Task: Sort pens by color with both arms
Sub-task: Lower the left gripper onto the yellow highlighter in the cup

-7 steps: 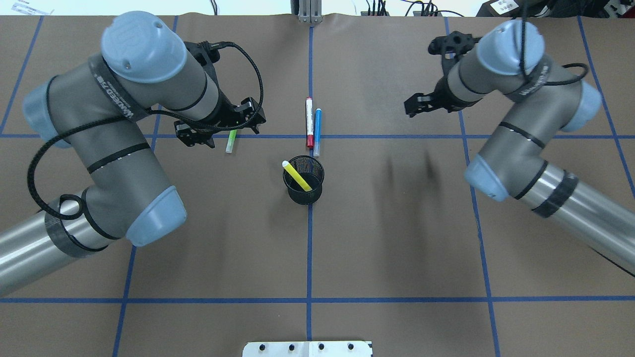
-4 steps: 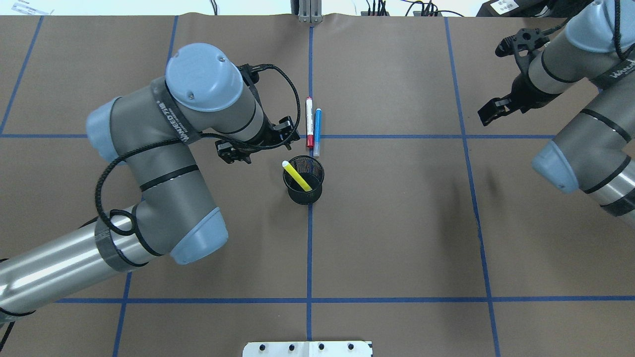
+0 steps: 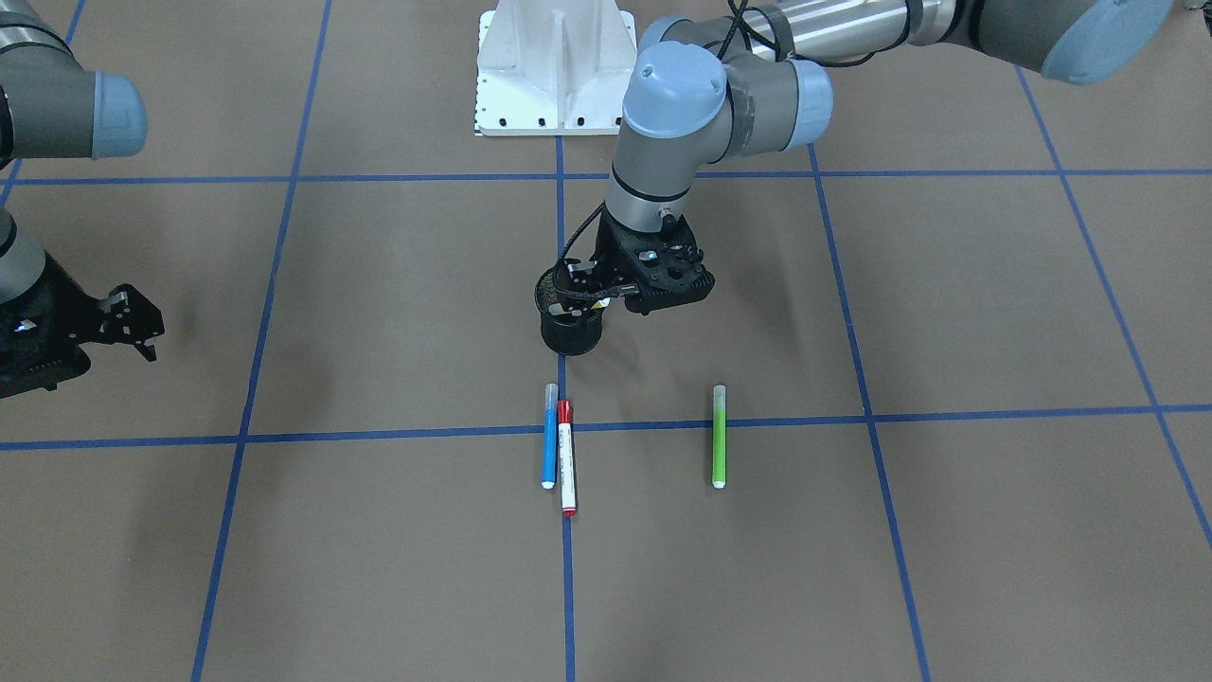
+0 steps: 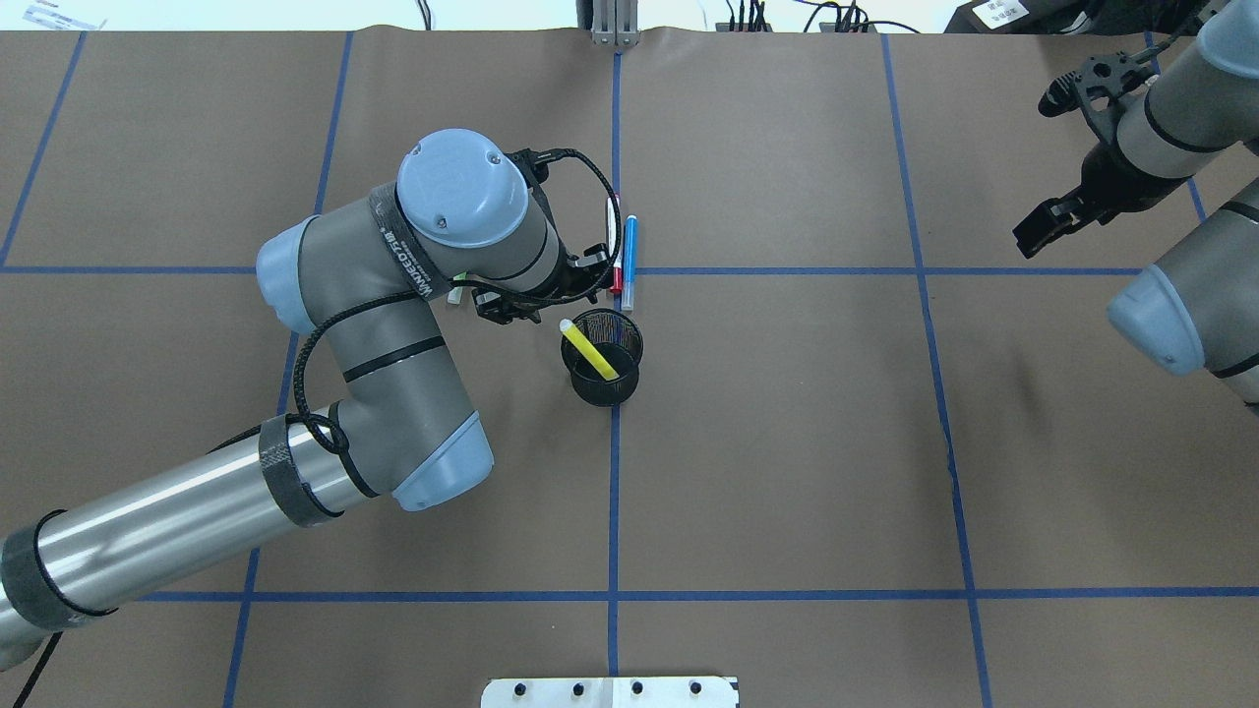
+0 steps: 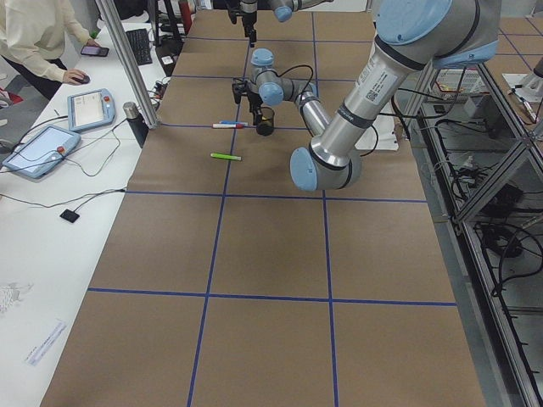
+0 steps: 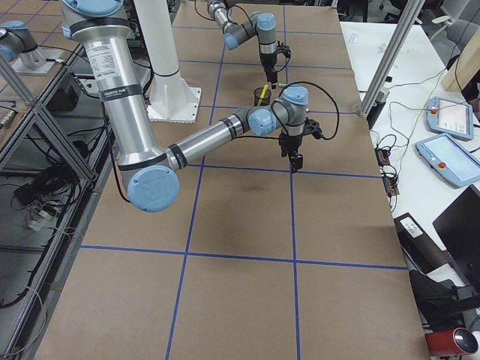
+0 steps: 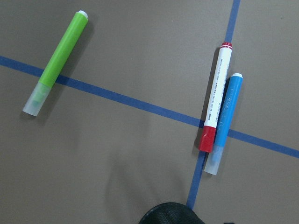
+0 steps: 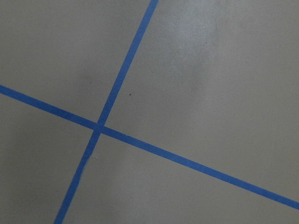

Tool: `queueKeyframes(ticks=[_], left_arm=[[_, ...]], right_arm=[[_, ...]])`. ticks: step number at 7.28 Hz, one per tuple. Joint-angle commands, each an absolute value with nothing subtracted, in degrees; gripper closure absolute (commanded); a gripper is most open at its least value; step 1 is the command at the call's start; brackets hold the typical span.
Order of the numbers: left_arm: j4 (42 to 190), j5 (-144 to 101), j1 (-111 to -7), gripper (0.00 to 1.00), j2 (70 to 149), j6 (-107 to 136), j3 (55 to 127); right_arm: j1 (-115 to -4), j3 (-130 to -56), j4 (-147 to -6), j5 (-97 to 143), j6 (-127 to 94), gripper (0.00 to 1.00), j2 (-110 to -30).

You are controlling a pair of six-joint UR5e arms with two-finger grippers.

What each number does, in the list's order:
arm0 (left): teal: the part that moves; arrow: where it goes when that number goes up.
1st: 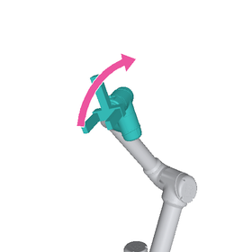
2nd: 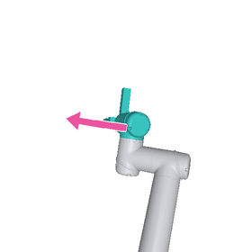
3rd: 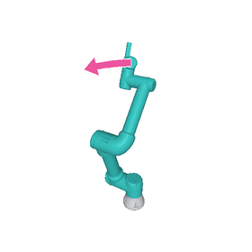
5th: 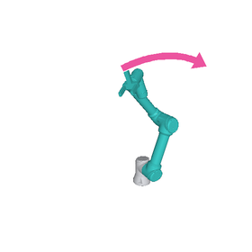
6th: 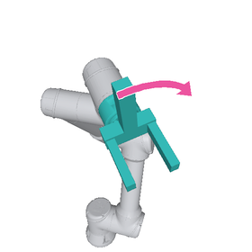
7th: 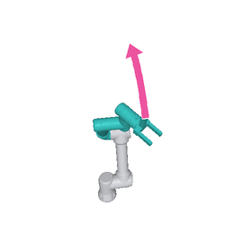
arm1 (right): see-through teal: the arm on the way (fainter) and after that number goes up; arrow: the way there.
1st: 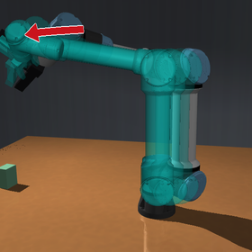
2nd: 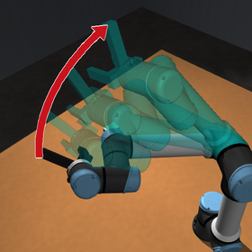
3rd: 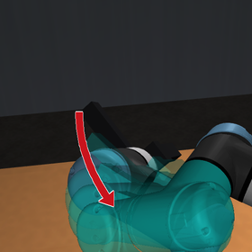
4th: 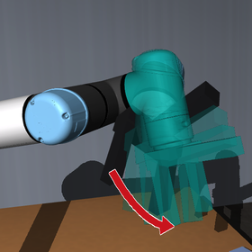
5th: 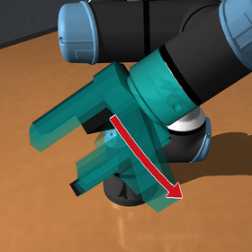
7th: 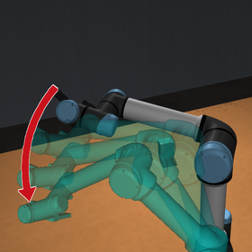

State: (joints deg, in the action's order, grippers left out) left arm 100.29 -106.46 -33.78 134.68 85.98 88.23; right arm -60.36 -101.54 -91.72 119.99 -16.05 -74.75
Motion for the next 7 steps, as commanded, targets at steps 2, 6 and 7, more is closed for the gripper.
queueKeyframes(ticks=[2, 6, 7], left_arm=[[100.20, -106.61, -33.75, 0.31, 134.65, 85.61, 89.03], [99.76, -106.35, -31.73, 0.43, 133.60, 85.43, 90.44], [99.76, -106.43, -31.55, 0.45, 132.90, 85.34, 91.40]], right_arm=[[-60.73, -101.60, -91.85, 120.06, -15.91, 0.01, -74.97], [-60.82, -101.69, -91.85, 120.06, -15.91, 0.01, -75.23], [-60.91, -101.69, -91.85, 120.06, -15.91, 0.01, -75.23]])
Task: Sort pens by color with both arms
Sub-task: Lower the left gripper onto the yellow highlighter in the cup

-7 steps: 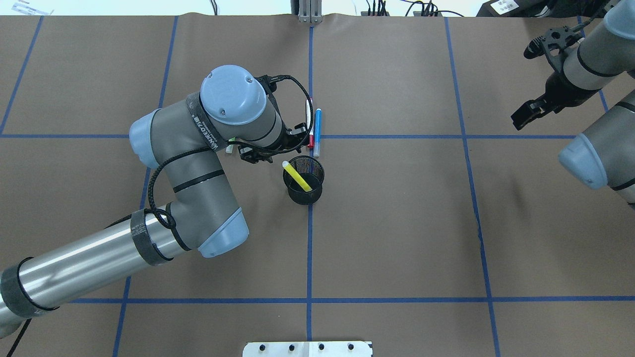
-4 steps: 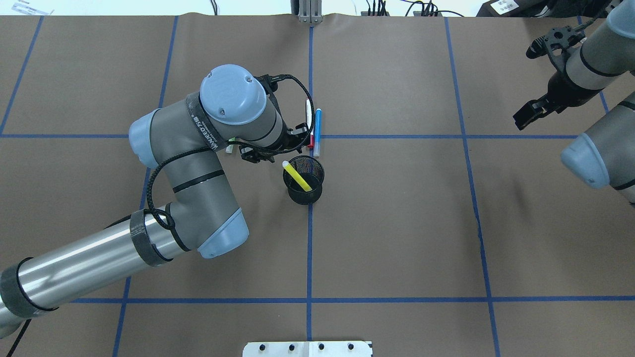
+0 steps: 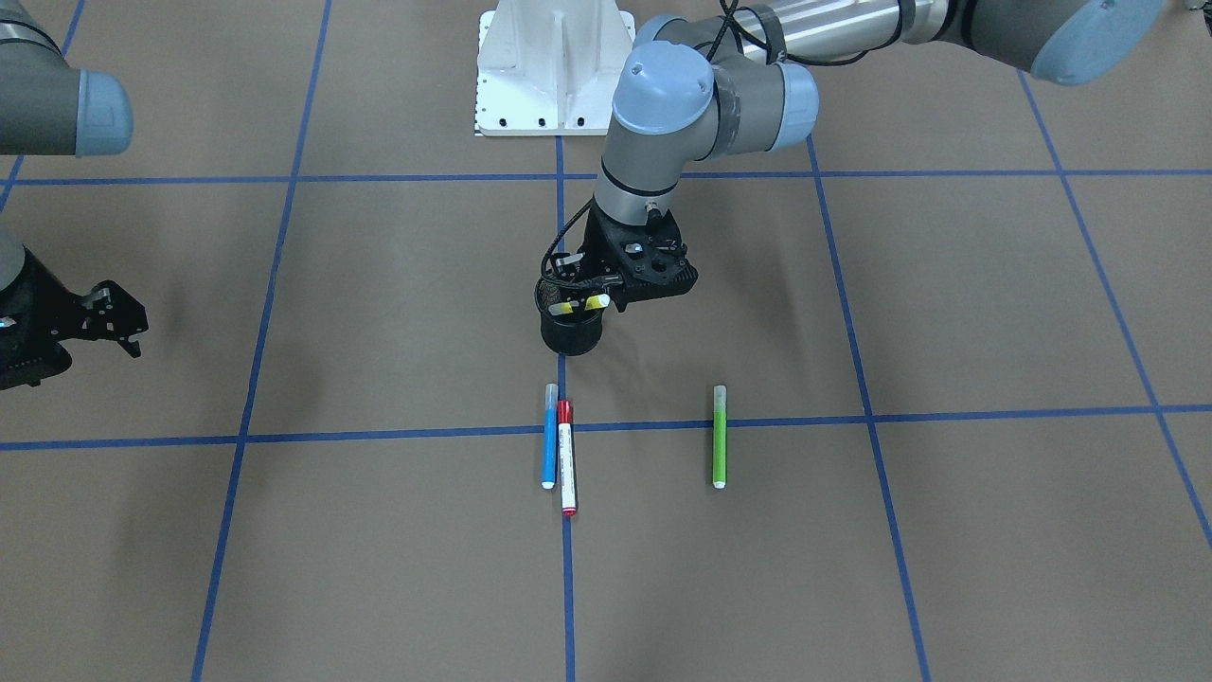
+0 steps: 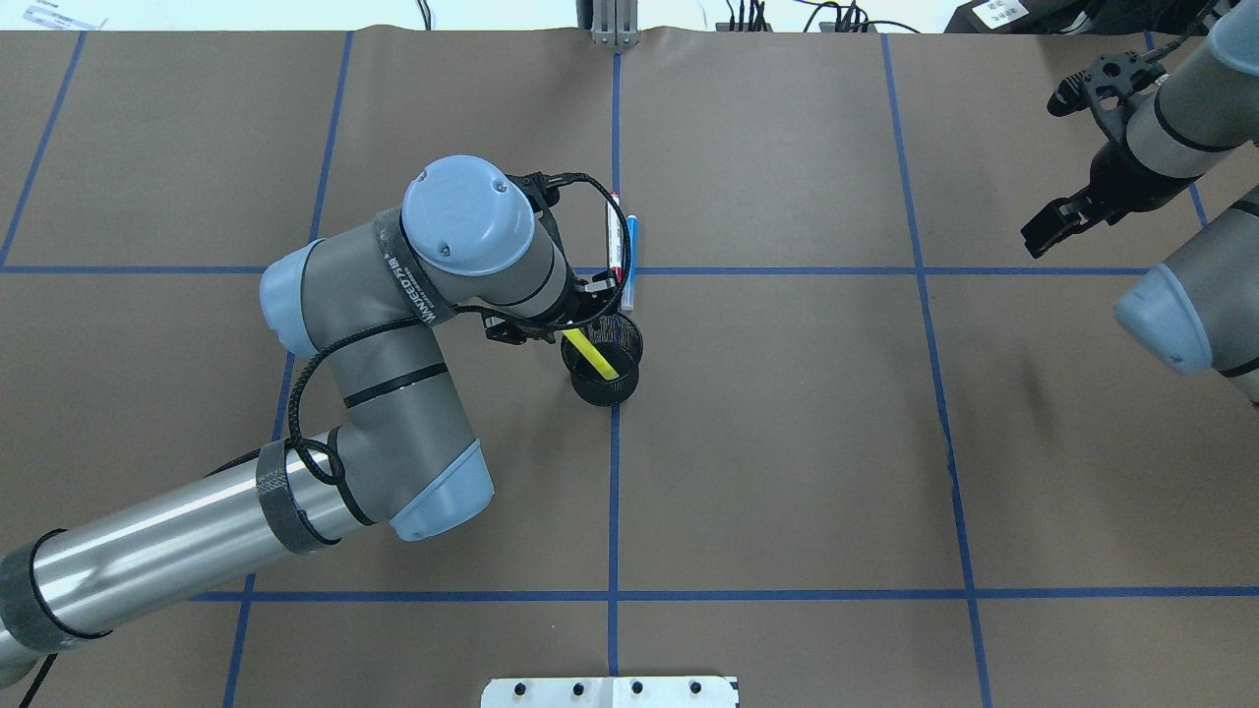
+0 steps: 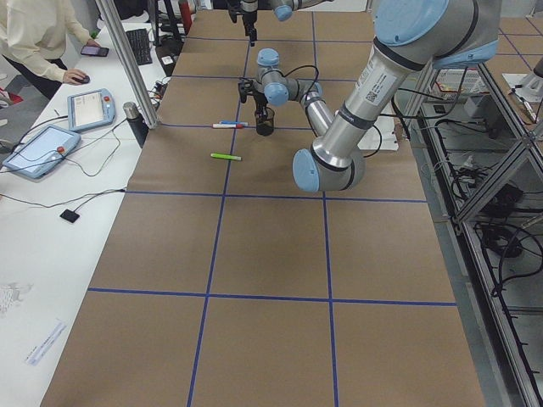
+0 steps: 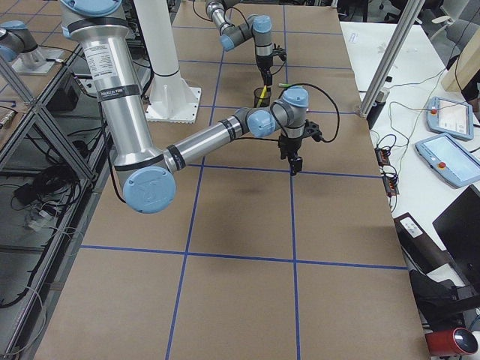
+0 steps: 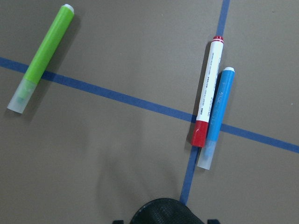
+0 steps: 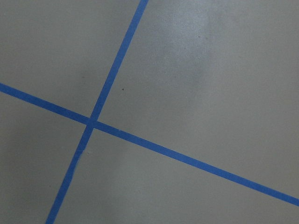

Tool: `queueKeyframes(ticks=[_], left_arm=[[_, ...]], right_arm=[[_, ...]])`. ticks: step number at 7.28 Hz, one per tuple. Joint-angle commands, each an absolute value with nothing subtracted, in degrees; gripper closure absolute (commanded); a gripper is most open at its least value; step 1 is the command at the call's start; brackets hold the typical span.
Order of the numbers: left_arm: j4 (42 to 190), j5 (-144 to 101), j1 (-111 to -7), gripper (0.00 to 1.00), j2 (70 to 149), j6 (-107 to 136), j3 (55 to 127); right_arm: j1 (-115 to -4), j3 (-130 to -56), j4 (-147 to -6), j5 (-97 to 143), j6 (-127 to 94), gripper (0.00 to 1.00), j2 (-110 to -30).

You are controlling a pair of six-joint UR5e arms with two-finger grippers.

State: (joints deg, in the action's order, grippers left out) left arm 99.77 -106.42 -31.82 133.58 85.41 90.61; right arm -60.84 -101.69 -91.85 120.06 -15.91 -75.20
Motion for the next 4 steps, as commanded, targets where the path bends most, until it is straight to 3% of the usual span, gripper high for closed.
queueKeyframes(ticks=[1, 4], left_arm=[[98.80, -106.61, -31.55, 0.45, 131.59, 84.91, 93.67], [92.90, -106.26, -31.12, 0.46, 131.48, 82.26, 98.00]], right_arm=[[-61.00, -101.60, -91.85, 120.06, -15.91, 0.01, -75.23], [-61.08, -101.60, -91.85, 120.06, -15.64, 0.01, -75.23]])
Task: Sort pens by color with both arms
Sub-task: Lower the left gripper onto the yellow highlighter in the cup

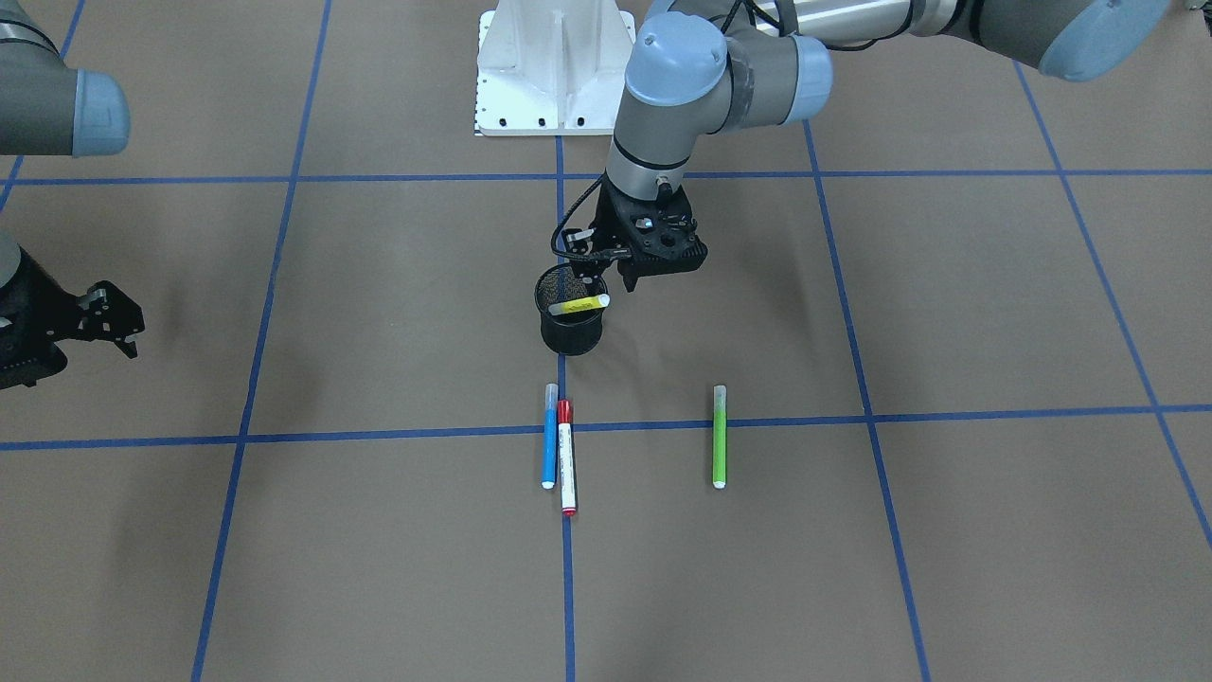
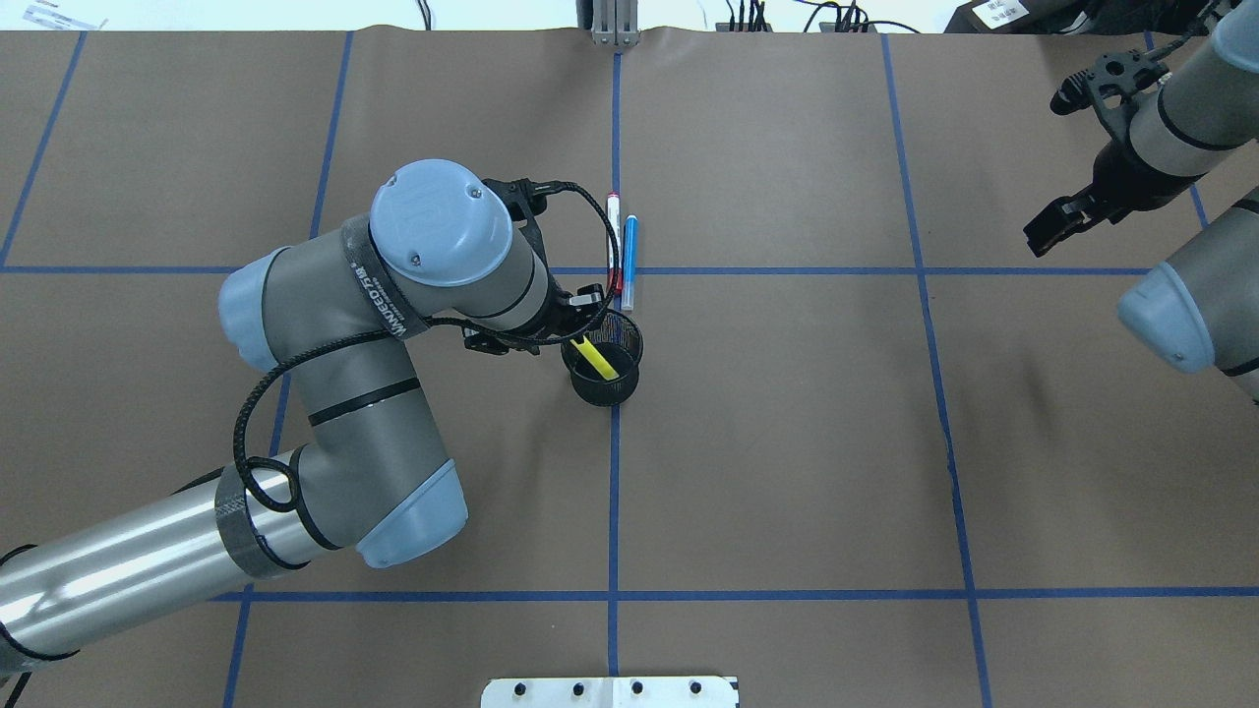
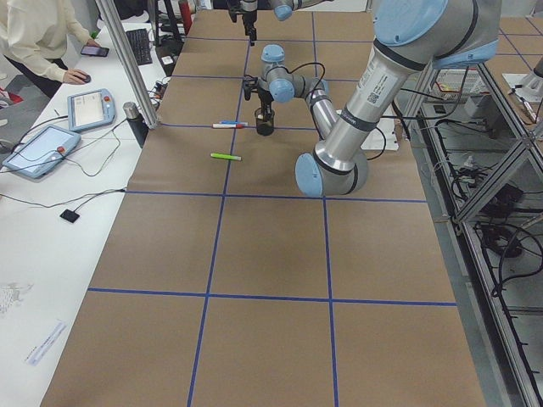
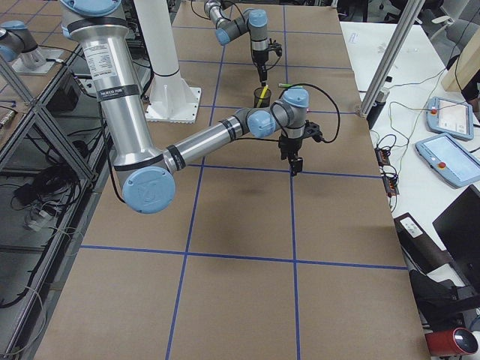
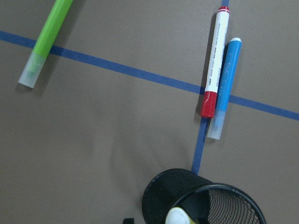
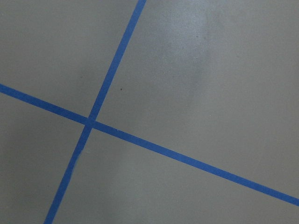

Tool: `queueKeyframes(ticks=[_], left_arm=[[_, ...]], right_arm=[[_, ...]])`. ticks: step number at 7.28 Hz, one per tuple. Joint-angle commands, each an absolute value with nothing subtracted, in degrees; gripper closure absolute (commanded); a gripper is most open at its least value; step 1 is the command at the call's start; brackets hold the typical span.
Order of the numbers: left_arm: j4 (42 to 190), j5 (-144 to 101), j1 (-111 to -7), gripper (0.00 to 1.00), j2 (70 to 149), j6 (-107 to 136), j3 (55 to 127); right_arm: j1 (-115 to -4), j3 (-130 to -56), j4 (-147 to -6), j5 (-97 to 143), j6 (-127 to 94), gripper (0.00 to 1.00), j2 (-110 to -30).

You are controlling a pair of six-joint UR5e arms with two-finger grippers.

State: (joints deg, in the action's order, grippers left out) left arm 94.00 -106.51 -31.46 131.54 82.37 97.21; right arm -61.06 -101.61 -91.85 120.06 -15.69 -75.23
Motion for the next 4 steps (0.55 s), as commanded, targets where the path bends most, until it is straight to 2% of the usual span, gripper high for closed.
queueKeyframes(ticks=[1, 4], left_arm=[[92.90, -106.26, -30.68, 0.47, 131.92, 82.70, 97.56], [93.34, -104.85, -30.32, 0.47, 132.80, 82.62, 95.36]], right_arm=[[-61.08, -101.60, -91.85, 120.06, -15.64, 0.01, -75.23], [-61.17, -101.51, -91.85, 120.06, -15.64, 0.01, -75.23]])
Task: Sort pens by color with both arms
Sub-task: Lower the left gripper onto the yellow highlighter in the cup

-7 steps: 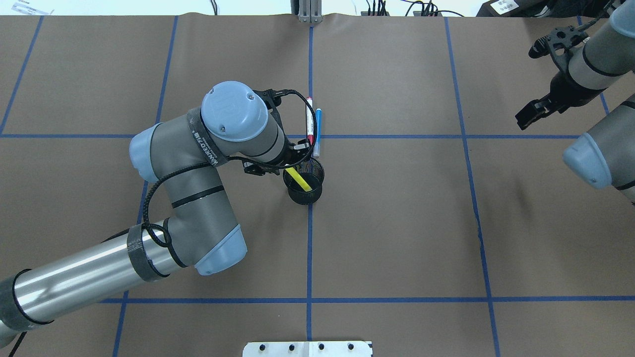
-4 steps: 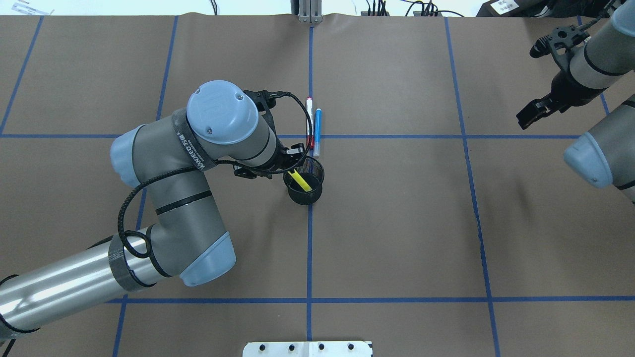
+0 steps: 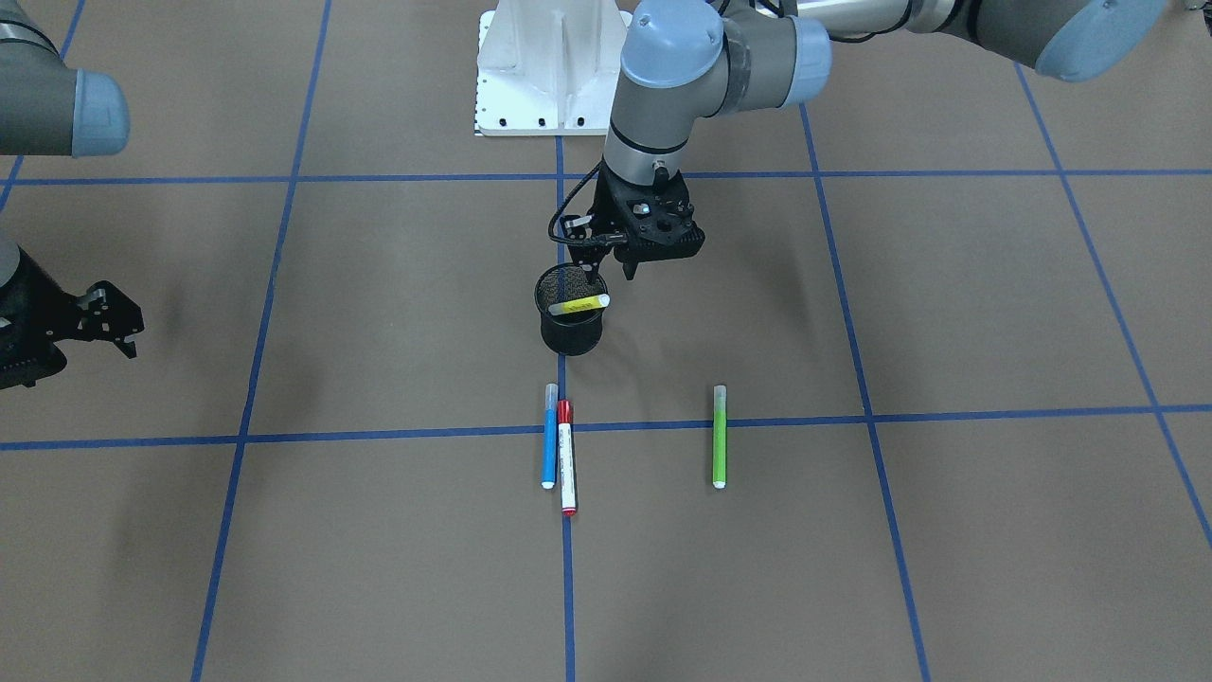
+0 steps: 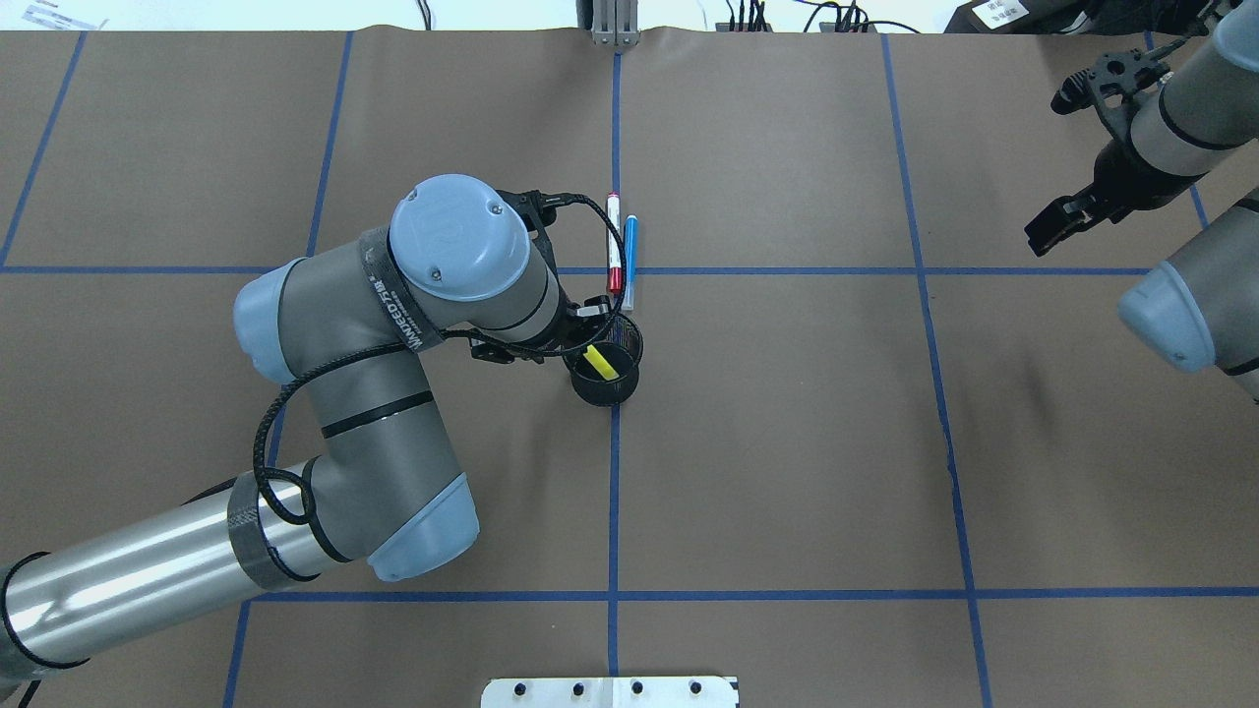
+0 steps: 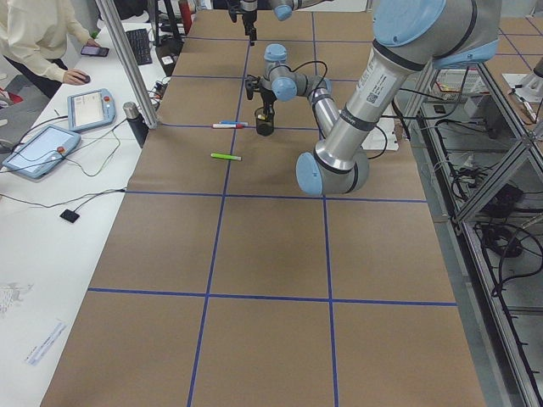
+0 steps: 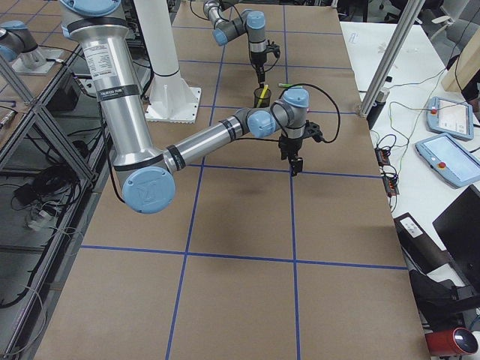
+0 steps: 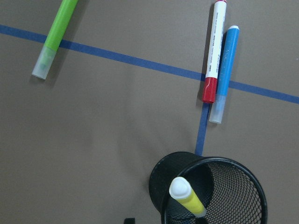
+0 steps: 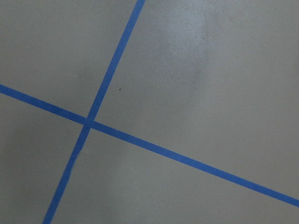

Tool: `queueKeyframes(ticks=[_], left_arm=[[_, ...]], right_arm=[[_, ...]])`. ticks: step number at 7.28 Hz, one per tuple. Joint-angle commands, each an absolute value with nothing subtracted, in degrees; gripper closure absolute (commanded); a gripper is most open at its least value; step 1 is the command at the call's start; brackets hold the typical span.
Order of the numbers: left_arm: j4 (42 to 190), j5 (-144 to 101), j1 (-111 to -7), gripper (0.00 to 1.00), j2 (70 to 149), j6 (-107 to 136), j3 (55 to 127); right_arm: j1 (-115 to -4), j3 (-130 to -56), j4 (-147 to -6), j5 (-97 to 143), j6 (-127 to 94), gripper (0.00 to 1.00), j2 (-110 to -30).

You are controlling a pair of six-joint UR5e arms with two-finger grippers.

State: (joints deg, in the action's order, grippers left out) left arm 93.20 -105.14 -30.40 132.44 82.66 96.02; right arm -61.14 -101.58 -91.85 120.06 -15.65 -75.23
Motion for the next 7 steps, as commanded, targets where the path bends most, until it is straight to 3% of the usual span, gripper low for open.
queueKeyframes(ticks=[1, 7], left_arm=[[93.43, -104.77, -30.32, 0.47, 133.59, 82.70, 95.19], [93.60, -101.87, -30.50, 0.52, 133.77, 81.21, 94.13]], right_arm=[[-61.26, -101.51, -91.85, 120.06, -15.64, 0.01, -75.15], [-61.44, -101.51, -91.85, 120.06, -15.64, 0.01, -75.15]])
